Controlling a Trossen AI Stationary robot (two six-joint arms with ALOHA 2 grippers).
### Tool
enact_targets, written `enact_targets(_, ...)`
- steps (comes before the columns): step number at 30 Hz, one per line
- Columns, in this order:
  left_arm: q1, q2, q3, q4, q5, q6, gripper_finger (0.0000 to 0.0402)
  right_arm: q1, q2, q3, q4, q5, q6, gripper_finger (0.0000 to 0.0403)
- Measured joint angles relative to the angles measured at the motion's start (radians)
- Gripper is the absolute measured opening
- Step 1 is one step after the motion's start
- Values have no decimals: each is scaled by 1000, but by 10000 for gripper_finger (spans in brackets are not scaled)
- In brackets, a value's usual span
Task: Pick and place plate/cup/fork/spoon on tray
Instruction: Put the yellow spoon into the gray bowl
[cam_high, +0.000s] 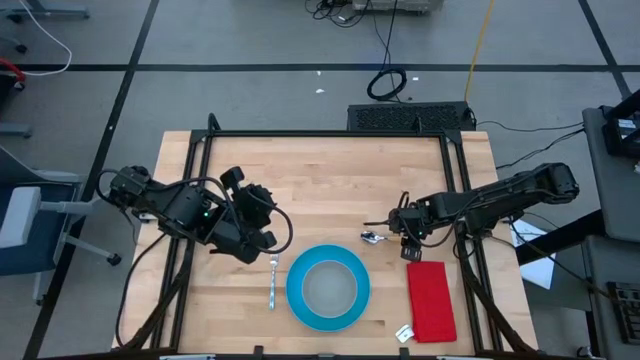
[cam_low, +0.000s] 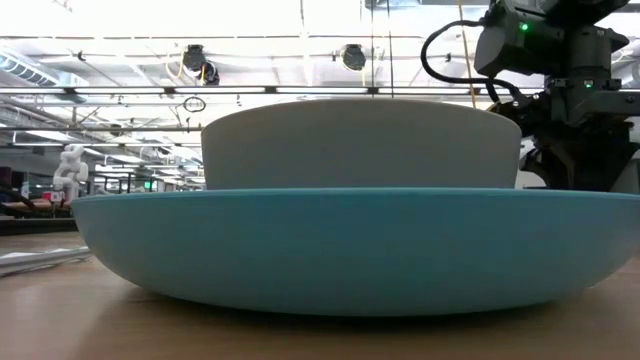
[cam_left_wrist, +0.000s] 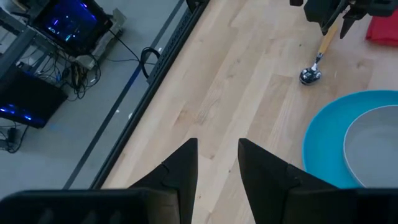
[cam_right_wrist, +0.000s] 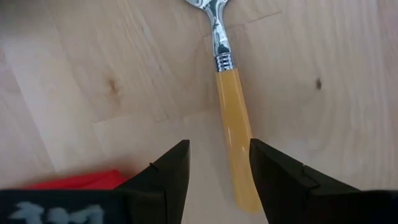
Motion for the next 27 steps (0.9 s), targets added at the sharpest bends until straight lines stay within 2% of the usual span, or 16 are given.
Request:
enact_targets(21,0,0,0,0,1,-1,122,0,0,-1,41,12,-7,158)
enact_targets(27,0,0,0,0,1,-2,122,0,0,-37,76,26,-1,158)
